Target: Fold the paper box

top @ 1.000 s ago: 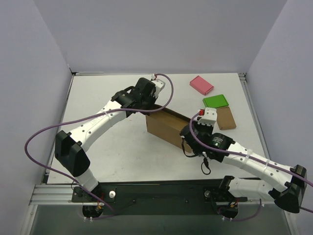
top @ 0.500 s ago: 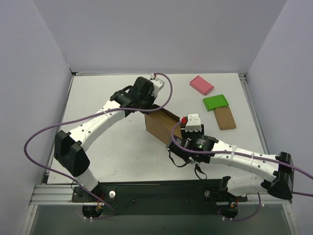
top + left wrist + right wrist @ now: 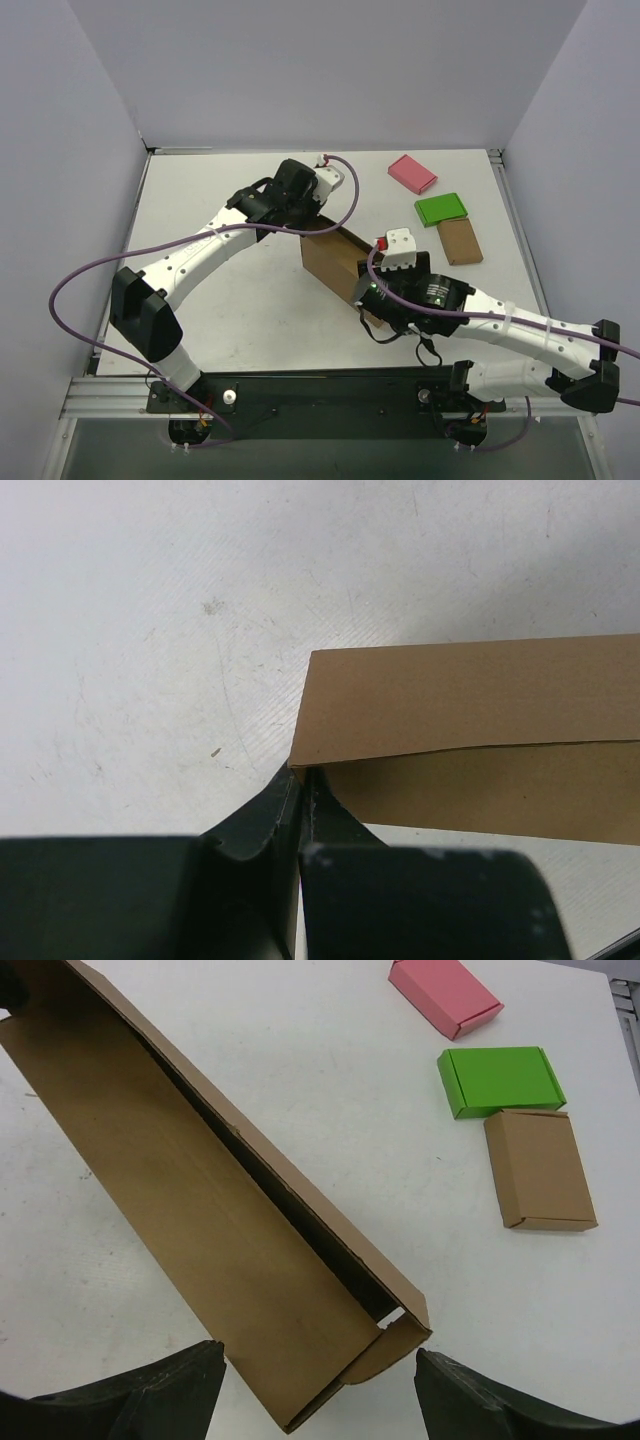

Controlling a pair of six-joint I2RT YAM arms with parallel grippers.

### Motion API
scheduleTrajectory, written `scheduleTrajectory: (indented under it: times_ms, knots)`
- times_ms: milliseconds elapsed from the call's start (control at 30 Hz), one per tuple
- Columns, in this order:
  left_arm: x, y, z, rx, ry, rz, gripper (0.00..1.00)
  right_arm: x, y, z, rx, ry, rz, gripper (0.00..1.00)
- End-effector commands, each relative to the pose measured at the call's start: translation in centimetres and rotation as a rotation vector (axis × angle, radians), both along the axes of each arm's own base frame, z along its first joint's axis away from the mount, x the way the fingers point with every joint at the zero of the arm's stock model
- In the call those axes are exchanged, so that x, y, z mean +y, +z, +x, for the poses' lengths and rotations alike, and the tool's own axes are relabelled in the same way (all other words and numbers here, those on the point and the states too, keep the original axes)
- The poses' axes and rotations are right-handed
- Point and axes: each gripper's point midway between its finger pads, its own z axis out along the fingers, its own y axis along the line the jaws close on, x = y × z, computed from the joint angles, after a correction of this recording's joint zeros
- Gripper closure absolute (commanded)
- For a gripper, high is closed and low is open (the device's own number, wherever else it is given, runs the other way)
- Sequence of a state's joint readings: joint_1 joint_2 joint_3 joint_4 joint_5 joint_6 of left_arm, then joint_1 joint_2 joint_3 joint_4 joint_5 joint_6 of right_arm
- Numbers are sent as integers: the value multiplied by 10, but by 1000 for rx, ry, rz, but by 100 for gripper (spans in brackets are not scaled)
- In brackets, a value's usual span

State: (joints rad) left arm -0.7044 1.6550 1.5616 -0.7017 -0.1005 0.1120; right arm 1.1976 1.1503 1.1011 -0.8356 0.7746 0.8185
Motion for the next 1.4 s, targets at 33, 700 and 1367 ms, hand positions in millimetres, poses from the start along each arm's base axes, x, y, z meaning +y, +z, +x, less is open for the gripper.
scheduleTrajectory:
  times_ms: [33,700,1367]
  knots:
    - [7,-23,-22,94,-39,66,100,-20,24,-11,14,13,-14,22]
    - [4,-23,-22,111,-42,54,100,1,37,38,-85,260,-344,32]
    - [1,-23,-21,142,3,3,100,37,-15,21,1,424,-344,21]
